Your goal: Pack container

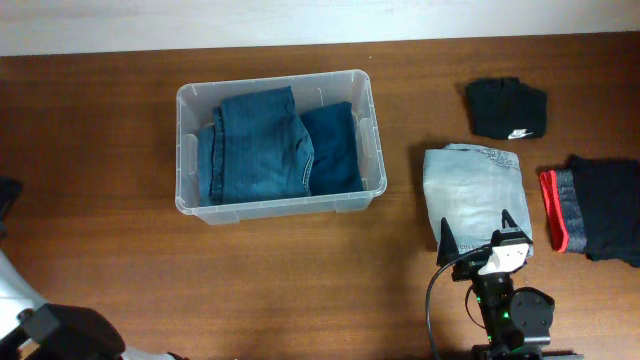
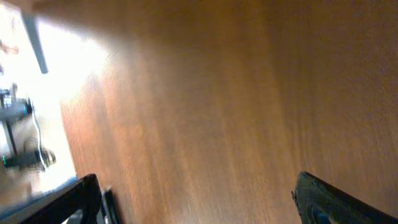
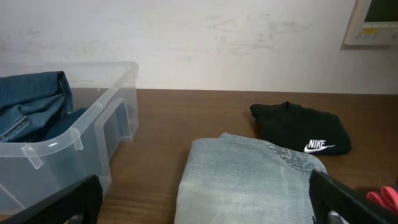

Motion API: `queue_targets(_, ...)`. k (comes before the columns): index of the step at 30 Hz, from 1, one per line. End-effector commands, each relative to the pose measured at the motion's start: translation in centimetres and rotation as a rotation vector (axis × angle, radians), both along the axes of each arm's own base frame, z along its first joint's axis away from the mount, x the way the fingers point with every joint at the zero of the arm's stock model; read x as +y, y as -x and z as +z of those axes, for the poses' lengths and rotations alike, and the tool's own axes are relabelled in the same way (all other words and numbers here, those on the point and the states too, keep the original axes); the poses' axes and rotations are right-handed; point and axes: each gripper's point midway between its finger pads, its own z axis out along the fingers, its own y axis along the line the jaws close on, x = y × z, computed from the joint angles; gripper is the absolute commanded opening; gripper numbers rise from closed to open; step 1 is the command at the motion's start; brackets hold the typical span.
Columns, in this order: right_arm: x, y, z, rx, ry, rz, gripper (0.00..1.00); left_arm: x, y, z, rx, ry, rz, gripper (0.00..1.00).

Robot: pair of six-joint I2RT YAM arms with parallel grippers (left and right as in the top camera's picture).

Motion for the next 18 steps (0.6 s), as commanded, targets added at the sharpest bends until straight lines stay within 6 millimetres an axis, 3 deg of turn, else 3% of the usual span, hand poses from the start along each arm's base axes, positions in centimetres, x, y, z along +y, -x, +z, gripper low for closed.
queue_targets(1, 0.0, 0.0, -0.1, -0.002, 0.001, 0.005, 0.99, 0.9, 2.2, 0.9, -0.069, 0.003, 0.17, 0.99)
queue_targets(7, 0.0, 0.0, -0.2, 0.007, -0.099, 0.0, 0.99, 2.2, 5.2, 0.4, -0.115, 0.073, 0.305, 0.99)
queue_targets(13, 0.4, 0.0, 0.3, 0.001, -0.233, 0.016, 0.99, 1.6, 5.7, 0.0, -0.163, 0.16, 0.337, 0.99)
queue_targets(18, 0.9, 0.1, 0.4, 0.004, -0.25, 0.044, 0.98, 1.4, 5.8, 1.0, -0.186, 0.139, 0.312, 1.0)
